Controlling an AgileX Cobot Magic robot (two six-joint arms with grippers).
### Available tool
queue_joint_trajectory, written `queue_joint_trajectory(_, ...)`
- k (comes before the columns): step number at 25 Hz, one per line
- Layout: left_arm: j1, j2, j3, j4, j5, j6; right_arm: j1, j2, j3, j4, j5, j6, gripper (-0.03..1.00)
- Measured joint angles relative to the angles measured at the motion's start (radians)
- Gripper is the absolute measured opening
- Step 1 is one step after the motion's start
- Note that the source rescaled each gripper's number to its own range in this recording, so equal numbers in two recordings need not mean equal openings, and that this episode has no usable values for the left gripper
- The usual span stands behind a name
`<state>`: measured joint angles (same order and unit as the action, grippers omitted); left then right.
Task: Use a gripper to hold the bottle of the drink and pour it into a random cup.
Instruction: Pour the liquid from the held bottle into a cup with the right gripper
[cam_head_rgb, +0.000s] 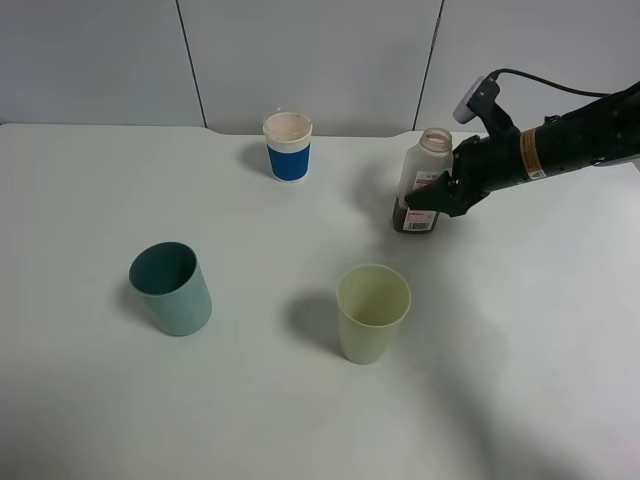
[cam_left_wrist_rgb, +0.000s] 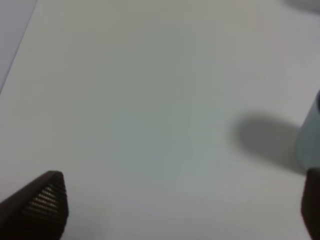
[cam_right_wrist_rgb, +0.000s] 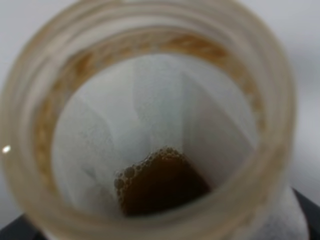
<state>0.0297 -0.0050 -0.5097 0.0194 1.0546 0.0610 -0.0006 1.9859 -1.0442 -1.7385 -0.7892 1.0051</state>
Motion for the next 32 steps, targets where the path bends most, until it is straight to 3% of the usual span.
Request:
queue_joint_trajectory(4, 0.000, 0.000, 0.000, 0.000, 0.000, 0.000, 0.000, 0.000, 0.000, 0.000, 0.000, 0.049, 0.38)
queue_joint_trajectory(19, 0.000, 0.000, 0.000, 0.000, 0.000, 0.000, 0.011, 0.000, 0.000, 0.000, -0.003, 0.055, 0.38)
queue_joint_trajectory(21, 0.000, 0.000, 0.000, 0.000, 0.000, 0.000, 0.011, 0.000, 0.000, 0.000, -0.003, 0.055, 0.43)
queue_joint_trajectory(25, 0.000, 0.000, 0.000, 0.000, 0.000, 0.000, 0.011, 0.000, 0.000, 0.000, -0.001, 0.055, 0.64)
queue_joint_trajectory(32, 0.000, 0.000, 0.000, 0.000, 0.000, 0.000, 0.011, 0.000, 0.000, 0.000, 0.008, -0.035, 0.70)
